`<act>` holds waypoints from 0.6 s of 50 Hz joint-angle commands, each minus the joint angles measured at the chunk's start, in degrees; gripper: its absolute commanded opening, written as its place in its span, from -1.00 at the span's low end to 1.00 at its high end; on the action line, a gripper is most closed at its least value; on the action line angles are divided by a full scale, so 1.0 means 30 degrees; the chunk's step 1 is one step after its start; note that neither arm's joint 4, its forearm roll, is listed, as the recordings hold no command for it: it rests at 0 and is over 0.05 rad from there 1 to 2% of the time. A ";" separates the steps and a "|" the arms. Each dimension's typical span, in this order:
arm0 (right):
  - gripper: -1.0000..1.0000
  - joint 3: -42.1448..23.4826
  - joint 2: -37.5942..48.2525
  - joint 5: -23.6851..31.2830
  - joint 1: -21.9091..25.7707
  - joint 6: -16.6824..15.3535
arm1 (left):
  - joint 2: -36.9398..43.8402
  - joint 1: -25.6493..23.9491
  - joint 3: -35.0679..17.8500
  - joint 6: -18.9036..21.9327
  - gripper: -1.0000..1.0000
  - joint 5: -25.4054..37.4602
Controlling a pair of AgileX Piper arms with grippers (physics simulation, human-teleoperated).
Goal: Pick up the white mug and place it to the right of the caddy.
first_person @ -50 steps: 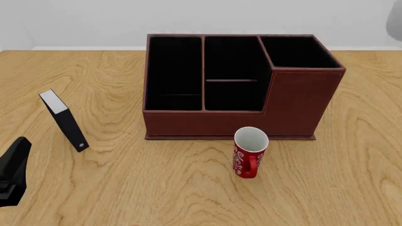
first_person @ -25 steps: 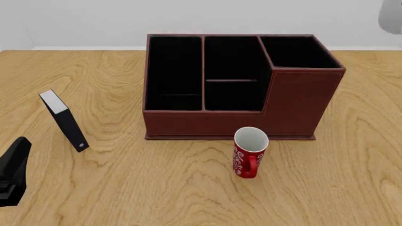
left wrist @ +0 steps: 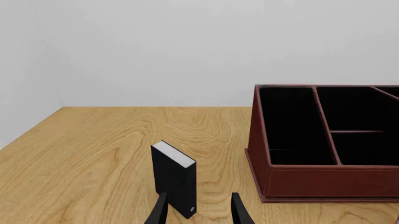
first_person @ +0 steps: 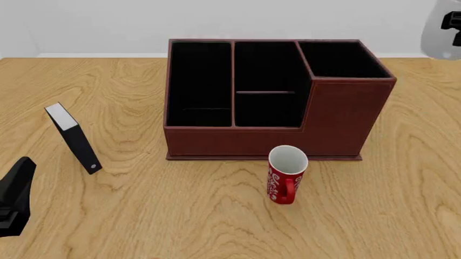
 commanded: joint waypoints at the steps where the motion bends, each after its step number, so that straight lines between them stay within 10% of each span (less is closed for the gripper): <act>1: -1.00 0.0370 0.0468 -0.0155 -0.0213 -0.0142 | 0.0000 0.0000 0.0000 0.0000 1.00 0.0000; 30: -1.00 0.2769 0.0948 -0.1894 -0.0042 -0.0588 | 0.0000 0.0000 0.0000 0.0000 1.00 0.0000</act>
